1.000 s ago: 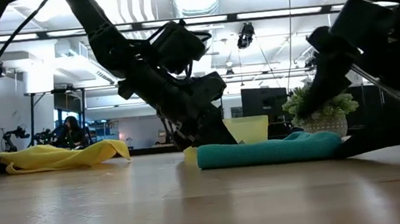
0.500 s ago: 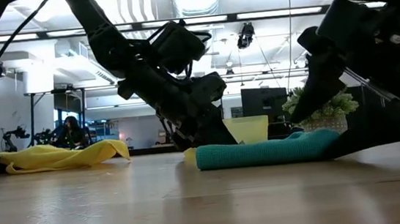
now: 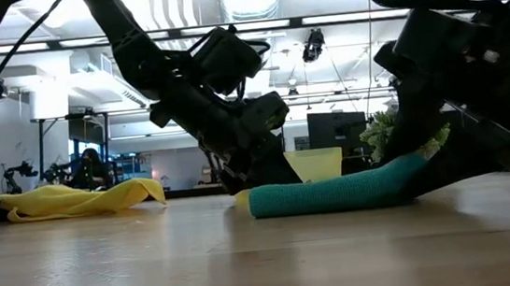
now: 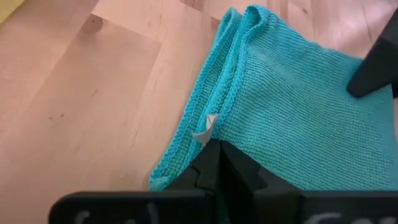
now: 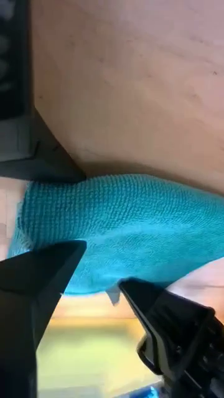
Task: Fold microfiber towels
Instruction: Put the light blue microfiber cloth into the yellow bin
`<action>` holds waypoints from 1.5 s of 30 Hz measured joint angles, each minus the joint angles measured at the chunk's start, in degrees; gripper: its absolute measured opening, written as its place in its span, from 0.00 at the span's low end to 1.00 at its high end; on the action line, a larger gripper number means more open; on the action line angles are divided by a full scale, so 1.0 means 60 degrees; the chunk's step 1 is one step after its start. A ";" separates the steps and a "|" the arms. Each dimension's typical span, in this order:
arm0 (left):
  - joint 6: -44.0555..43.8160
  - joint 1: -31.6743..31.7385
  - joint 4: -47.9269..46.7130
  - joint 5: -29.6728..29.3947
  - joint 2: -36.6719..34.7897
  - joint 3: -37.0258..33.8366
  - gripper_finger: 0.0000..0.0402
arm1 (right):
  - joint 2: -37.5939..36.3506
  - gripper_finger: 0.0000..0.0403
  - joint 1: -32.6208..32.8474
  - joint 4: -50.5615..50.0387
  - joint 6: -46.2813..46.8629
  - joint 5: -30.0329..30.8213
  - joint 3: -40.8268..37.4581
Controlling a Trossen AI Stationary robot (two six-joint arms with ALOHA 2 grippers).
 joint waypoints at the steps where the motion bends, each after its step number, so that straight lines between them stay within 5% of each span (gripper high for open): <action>1: 0.0008 0.0000 0.0000 -0.0003 0.0000 0.0000 0.00 | 0.0014 0.36 0.0022 -0.0061 0.0169 -0.0083 0.0100; 24: -0.0678 0.0019 -0.0678 -0.0143 0.0000 0.0004 0.00 | 0.0016 0.10 0.0839 -0.0545 0.0872 -0.0465 0.0756; 33: -0.0707 -0.0028 -0.0670 -0.0137 0.0000 0.0004 0.00 | -0.0771 0.10 0.0138 -0.0565 0.4440 -0.0490 0.1050; 41: -0.0707 -0.0047 -0.0583 -0.0109 0.0000 -0.0011 0.00 | -0.0773 0.12 -0.0782 -0.0030 0.3545 -0.3551 0.0636; 45: -0.0707 -0.0047 -0.0583 -0.0043 0.0000 -0.0011 0.00 | -0.0774 0.20 -0.0632 0.0616 0.2426 -0.4215 0.0615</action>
